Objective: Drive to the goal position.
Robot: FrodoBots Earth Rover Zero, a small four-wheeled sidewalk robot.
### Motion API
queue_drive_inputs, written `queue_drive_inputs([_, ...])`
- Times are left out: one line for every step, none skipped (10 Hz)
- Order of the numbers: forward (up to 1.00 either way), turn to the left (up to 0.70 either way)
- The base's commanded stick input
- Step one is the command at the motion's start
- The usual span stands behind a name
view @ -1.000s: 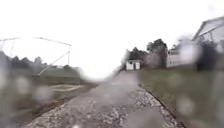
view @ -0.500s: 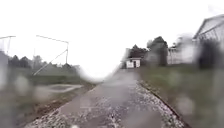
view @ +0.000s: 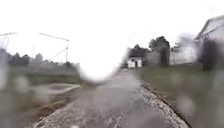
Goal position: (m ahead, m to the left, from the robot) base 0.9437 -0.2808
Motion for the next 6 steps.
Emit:
queue_drive_inputs([0.85,-0.15])
queue_drive_inputs([0.85,-0.17])
queue_drive_inputs([0.85,-0.19])
queue_drive_inputs([0.85,-0.21])
queue_drive_inputs([0.85,-0.23])
queue_drive_inputs([0.85,-0.25])
